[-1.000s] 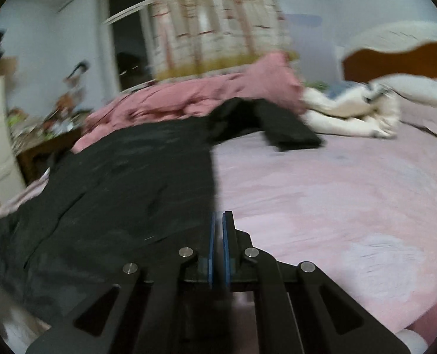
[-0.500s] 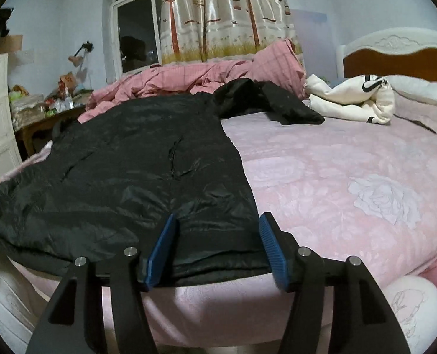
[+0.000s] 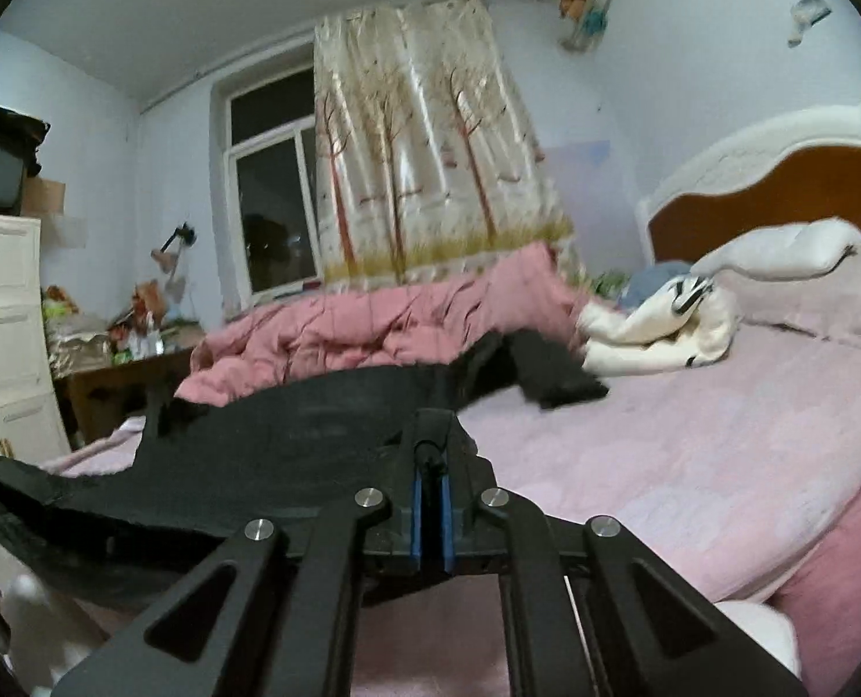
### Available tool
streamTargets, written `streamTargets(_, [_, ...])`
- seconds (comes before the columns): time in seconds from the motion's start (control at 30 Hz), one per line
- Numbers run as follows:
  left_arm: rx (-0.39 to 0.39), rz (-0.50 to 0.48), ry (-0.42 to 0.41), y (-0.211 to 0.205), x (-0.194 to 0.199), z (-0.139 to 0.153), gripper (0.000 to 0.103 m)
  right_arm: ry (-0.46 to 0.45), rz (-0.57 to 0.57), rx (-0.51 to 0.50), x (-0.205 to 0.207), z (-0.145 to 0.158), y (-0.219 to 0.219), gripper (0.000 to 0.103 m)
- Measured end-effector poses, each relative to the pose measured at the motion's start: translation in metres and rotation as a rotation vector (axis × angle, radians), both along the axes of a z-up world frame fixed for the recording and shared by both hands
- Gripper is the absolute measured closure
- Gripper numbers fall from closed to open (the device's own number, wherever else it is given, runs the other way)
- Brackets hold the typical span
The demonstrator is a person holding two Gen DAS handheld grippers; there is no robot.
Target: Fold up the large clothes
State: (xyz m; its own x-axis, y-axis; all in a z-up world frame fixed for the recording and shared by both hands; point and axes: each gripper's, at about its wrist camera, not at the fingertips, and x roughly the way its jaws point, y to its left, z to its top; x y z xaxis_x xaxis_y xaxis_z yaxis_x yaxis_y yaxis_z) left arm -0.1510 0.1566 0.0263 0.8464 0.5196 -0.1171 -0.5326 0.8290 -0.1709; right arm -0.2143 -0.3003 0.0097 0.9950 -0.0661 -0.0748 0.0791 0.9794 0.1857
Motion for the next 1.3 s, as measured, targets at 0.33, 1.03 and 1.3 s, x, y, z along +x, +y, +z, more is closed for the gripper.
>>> streamTargets(0.33, [-0.154,-0.204,0.258,0.029,0.154,0.030,0.093,0.168,0.036,-0.037,0.146,0.042,0.000,0.099])
streamTargets(1.03, [-0.122,-0.357,0.229,0.012,0.177,0.047,0.013,0.315,0.199,0.063,0.278,0.025,-0.022,0.027])
streamTargets(1.3, [-0.287,-0.276,0.455,0.025,0.236,0.035,0.006,0.332,0.480,-0.002,0.252,0.015,0.069,0.027])
